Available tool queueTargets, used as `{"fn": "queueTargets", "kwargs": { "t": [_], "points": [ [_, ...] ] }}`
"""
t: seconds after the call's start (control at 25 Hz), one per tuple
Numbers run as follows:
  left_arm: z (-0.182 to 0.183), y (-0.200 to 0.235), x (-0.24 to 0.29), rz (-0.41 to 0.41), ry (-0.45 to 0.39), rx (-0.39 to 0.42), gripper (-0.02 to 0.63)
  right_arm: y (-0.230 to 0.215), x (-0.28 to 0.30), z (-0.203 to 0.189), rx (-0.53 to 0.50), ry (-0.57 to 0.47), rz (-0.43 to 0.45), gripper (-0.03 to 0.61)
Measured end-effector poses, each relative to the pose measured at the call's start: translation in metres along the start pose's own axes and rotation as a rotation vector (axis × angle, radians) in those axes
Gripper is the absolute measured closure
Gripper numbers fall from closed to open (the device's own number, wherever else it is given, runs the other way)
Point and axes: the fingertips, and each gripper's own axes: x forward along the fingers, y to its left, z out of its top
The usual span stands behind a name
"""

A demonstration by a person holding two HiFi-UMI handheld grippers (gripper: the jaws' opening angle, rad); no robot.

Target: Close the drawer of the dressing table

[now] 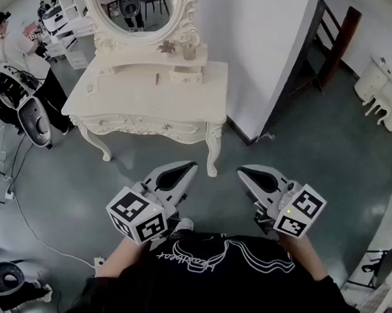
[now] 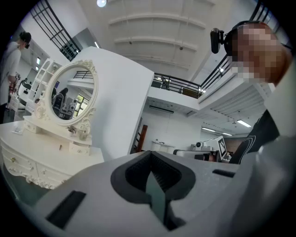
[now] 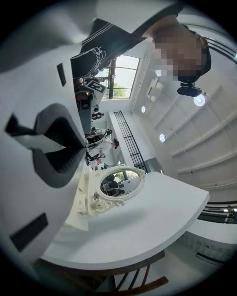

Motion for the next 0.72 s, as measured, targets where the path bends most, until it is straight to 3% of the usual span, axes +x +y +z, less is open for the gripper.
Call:
{"fn": "queueTargets", "kwargs": {
  "t": [0.56,0.72],
  "points": [
    [0.001,-0.019,-0.007,0.024,-0.002,0.035,0.611,0.000,-0.018,0.004,0.000,-0.024,-0.056,0.574],
    [0.000,-0.018,-0.002,0.056,0.008,0.088,0.609,-0.003,-0.023,0.005,0.000,-0.031,-0.056,0.574]
  ]
}}
